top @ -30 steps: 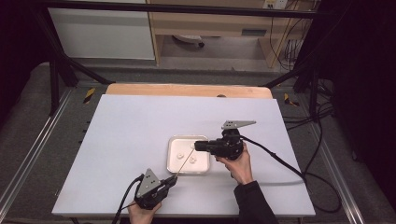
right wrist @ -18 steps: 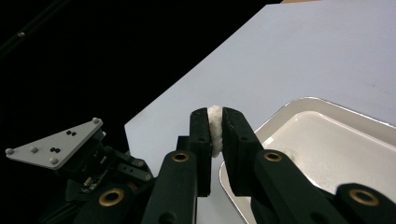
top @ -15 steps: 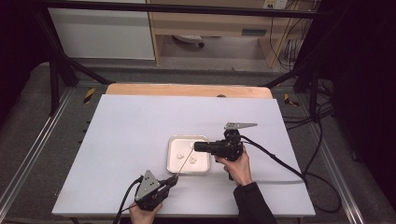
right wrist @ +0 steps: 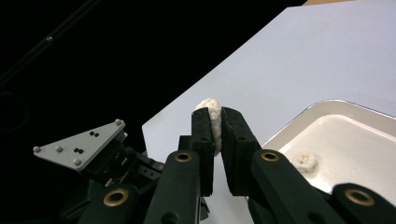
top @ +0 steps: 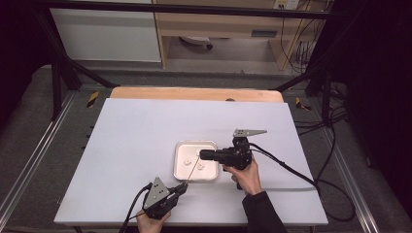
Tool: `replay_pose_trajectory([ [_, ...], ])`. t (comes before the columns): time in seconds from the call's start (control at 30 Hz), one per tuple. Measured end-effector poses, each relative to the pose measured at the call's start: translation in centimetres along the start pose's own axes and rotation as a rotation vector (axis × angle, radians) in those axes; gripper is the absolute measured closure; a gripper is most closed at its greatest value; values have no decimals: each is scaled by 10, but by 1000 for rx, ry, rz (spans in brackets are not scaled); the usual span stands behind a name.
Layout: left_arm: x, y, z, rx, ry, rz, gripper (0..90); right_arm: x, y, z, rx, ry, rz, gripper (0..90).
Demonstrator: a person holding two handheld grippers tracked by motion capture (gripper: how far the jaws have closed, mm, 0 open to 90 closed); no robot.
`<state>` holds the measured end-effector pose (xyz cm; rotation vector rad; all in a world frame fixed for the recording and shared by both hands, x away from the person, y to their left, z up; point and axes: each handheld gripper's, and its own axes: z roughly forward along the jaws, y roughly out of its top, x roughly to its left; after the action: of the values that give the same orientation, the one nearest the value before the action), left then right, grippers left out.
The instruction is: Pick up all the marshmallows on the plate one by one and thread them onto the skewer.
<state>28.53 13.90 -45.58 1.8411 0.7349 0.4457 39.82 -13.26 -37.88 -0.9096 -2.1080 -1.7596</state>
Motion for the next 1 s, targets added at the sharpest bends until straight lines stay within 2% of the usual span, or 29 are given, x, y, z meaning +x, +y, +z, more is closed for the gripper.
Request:
replay_pose_trajectory([
  [0.3, -1, 0, 1, 7, 4, 4, 888, 5, -4, -1, 4, 3, -35, 851],
  [0.6, -3, 1, 3, 29, 13, 20, 889, 8, -8, -2, 9, -34, -107, 847],
  [1.0, -3, 1, 3, 32, 18, 14, 889, 12, -14, -2, 7, -42, -158, 842],
])
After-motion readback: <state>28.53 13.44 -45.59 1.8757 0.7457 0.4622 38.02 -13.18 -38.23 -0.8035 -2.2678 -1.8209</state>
